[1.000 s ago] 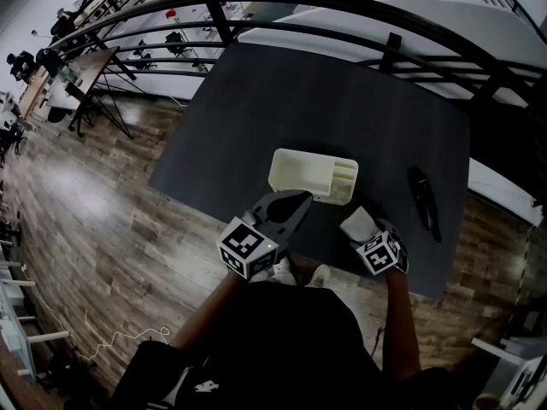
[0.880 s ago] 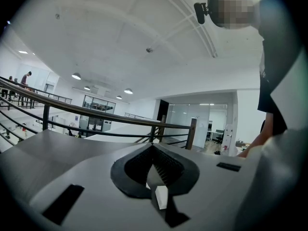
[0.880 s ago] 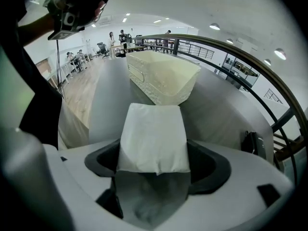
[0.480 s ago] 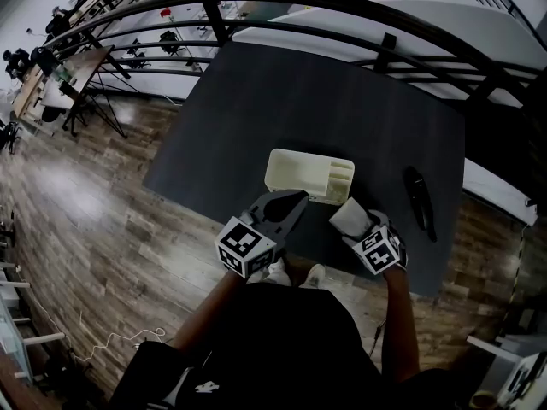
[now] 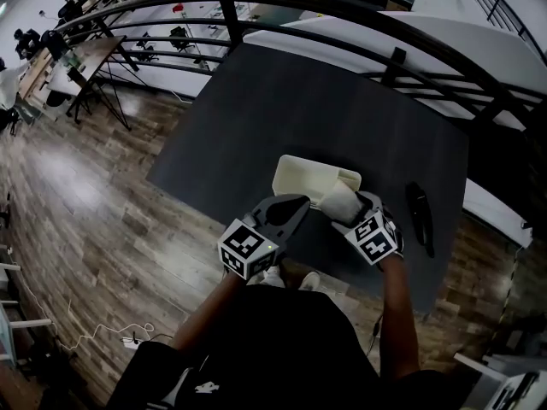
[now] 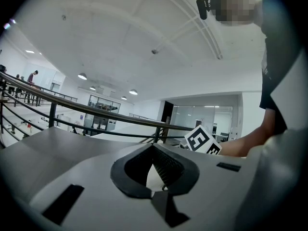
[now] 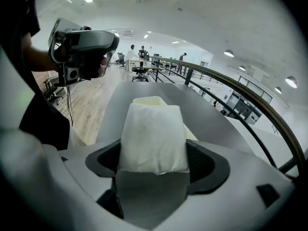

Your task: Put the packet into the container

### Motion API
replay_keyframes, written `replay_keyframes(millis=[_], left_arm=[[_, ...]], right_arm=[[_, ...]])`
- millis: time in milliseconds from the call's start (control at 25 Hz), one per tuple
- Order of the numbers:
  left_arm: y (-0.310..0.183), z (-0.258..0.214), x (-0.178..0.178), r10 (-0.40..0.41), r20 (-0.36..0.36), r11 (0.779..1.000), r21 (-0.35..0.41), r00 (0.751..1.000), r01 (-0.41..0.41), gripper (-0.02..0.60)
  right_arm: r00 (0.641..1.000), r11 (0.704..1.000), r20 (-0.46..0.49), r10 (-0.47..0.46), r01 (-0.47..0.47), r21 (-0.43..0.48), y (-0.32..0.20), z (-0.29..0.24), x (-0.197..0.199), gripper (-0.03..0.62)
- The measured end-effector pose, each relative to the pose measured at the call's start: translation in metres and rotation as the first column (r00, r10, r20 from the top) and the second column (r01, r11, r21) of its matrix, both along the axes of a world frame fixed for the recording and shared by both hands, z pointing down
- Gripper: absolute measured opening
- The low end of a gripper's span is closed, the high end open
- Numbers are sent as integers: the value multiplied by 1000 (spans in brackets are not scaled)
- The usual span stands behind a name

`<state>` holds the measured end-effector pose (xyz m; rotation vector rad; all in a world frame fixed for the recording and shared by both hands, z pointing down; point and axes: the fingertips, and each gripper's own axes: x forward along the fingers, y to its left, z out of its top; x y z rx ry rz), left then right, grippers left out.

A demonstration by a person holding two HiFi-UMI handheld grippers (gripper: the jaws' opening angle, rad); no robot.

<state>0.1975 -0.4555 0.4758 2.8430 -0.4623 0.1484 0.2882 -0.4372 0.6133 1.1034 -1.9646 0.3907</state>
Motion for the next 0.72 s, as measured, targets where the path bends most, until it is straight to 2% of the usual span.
replay_keyframes(millis=[440, 720], left_arm=[[-20, -3, -41, -120, 8, 993, 7, 993, 120, 6], [-25, 0, -59, -177, 14, 984, 0, 984, 177, 5]], right_arm=[[981, 982, -41, -188, 188, 8, -56, -1, -39, 403], [960, 963, -79, -270, 269, -17, -79, 11, -56, 403]])
